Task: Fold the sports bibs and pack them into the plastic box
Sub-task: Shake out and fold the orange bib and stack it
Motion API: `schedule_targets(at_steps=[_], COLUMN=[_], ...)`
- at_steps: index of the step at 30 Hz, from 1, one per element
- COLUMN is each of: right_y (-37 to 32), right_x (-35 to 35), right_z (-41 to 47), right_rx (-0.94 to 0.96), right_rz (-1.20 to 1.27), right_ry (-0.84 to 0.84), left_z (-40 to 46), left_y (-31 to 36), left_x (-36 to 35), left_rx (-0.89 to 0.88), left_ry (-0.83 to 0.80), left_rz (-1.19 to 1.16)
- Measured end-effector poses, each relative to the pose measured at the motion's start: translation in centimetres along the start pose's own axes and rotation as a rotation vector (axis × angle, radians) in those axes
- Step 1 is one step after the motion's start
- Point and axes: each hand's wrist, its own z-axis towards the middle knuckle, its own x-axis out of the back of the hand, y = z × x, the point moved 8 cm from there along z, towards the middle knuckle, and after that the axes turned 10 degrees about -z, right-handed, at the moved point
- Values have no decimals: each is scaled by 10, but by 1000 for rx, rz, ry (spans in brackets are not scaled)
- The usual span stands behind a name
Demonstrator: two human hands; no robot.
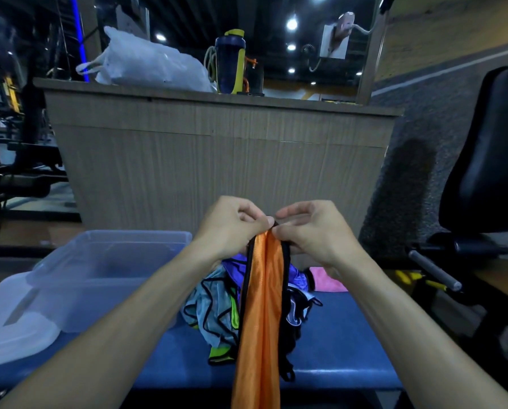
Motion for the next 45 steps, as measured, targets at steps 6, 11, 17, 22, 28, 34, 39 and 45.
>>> schedule_targets(at_steps=[6,11,17,22,28,34,39,45], right_y=[-6,-16,-31,-28,-57,-80,-80,-72], right_x=[2,9,8,18,45,59,60,59], right_z=[2,-3,-10,-4,-14,-6,-8,-12], right_rx=[12,85,249,316,365,427,425,415], right_rz=[-83,-374,-615,-384,-461,-730,-790,-799], right_ry=[53,140,122,-62,-512,-479,-421,-428], left_z=[-6,-24,-28,-28,-20,-42,-47,-35], left_y=[-1,5,4,9,16,9,-9,-22], left_x=[-9,-26,-30,-14,31,7,-19,-22], left_rx=[25,240,392,195,-264,-408,-415,-421], left_ry=[-52,-253,-404,-396,-154,-325,-357,-176], left_rz=[24,-200,-381,-225,43,290,341,262])
